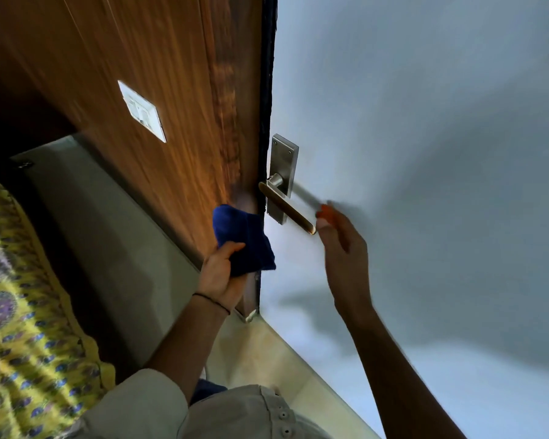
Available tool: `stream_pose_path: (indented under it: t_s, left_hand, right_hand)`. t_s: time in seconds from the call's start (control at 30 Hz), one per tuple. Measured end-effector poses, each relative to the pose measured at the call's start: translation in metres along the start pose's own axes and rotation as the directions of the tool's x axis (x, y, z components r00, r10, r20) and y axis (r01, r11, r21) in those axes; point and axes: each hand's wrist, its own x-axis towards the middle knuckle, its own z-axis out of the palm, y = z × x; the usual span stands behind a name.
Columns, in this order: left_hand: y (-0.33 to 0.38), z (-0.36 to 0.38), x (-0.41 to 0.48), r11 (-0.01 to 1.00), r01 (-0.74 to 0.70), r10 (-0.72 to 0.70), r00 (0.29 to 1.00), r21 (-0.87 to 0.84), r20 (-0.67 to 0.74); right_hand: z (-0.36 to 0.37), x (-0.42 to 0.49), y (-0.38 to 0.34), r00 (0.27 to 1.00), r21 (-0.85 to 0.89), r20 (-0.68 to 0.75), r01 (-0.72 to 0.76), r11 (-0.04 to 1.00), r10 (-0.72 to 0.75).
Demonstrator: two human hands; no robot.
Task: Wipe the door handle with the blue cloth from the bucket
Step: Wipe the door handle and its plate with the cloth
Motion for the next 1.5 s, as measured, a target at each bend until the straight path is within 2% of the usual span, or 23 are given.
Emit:
stream_pose_path:
  t_s: [0.07,0.17,0.3,0.37,0.43,0.47,0.53,0.6,0.67,0.77,0.83,0.9,0.97,1.0,1.1,1.17,1.23,1.33,1.37,1.47,1.5]
  left_hand:
    - [0.004,0.013,0.006,0.992,-0.086,0.091,0.995,0.096,-0.043]
    - [0.009,0.038,0.014,0.936,-0.206,0.235,0.97,0.284,-0.07]
    - [0.001,0.079,0.01,0.762,-0.362,0.424,0.906,0.537,0.009]
    - [-0.008,0.092,0.0,0.702,-0.357,0.476,0.879,0.616,-0.034]
    - [-0.026,0.095,-0.013,0.629,-0.348,0.502,0.865,0.695,-0.02]
    - [-0.034,0.094,-0.021,0.578,-0.375,0.516,0.856,0.724,0.031]
    - [-0.051,0.086,-0.034,0.572,-0.424,0.46,0.875,0.702,0.153]
    - [-0.06,0.082,-0.035,0.599,-0.416,0.395,0.897,0.684,0.2]
    - [-0.058,0.086,-0.025,0.526,-0.389,0.43,0.889,0.756,0.158]
    - [-0.033,0.095,-0.006,0.414,-0.34,0.552,0.831,0.844,0.064]
    - [-0.018,0.099,0.001,0.421,-0.307,0.56,0.828,0.854,0.022]
    - [-0.017,0.1,0.0,0.372,-0.301,0.59,0.807,0.878,0.027]
    - [-0.032,0.095,-0.009,0.25,-0.34,0.652,0.752,0.907,0.102]
    - [-0.042,0.092,-0.017,0.221,-0.366,0.629,0.762,0.904,0.155]
    - [-0.062,0.083,-0.037,0.306,-0.429,0.465,0.846,0.85,0.259]
    - [-0.054,0.086,-0.027,0.292,-0.403,0.496,0.839,0.868,0.223]
    - [-0.037,0.092,-0.011,0.26,-0.353,0.58,0.801,0.899,0.147]
    - [-0.012,0.091,0.009,0.238,-0.253,0.551,0.83,0.938,0.084]
    - [-0.01,0.091,0.008,0.187,-0.266,0.591,0.8,0.946,0.108]
    - [-0.032,0.086,-0.008,-0.024,-0.412,0.718,0.627,0.911,0.303]
    - [-0.043,0.086,-0.021,0.012,-0.494,0.678,0.643,0.869,0.356]
  right_hand:
    - [0.008,0.003,-0.007,0.999,-0.117,0.035,0.042,0.992,-0.039]
    - [0.012,0.008,-0.01,0.998,-0.175,0.01,0.059,0.983,-0.058]
    - [0.009,0.014,-0.014,0.996,-0.229,0.023,0.088,0.969,-0.085]
    - [0.008,0.015,-0.014,0.996,-0.227,0.025,0.093,0.97,-0.09]
    - [0.006,0.016,-0.014,0.997,-0.212,0.023,0.08,0.974,-0.077]
    - [0.006,0.018,-0.014,0.997,-0.208,0.023,0.077,0.975,-0.074]
    - [0.006,0.021,-0.015,0.997,-0.203,0.029,0.074,0.976,-0.069]
    - [0.006,0.023,-0.017,0.997,-0.194,0.035,0.073,0.978,-0.067]
    - [0.005,0.024,-0.017,0.997,-0.173,0.037,0.074,0.982,-0.069]
    - [0.003,0.026,-0.013,0.996,-0.179,0.046,0.09,0.98,-0.083]
    - [0.003,0.027,-0.012,0.995,-0.196,0.054,0.097,0.976,-0.088]
    - [0.003,0.028,-0.01,0.994,-0.213,0.052,0.107,0.971,-0.098]
    - [0.004,0.029,-0.009,0.993,-0.213,0.043,0.114,0.97,-0.107]
    - [0.004,0.029,-0.009,0.993,-0.208,0.041,0.118,0.971,-0.112]
    - [0.004,0.031,-0.01,0.991,-0.2,0.036,0.131,0.971,-0.126]
    - [0.004,0.032,-0.01,0.993,-0.19,0.033,0.12,0.974,-0.116]
    - [0.004,0.032,-0.009,0.994,-0.186,0.031,0.105,0.977,-0.101]
    - [0.004,0.031,-0.008,0.994,-0.208,0.035,0.111,0.972,-0.106]
    - [0.005,0.031,-0.008,0.993,-0.215,0.034,0.114,0.97,-0.11]
    - [0.005,0.031,-0.008,0.991,-0.22,0.026,0.131,0.967,-0.129]
    - [0.005,0.032,-0.008,0.991,-0.221,0.02,0.136,0.966,-0.135]
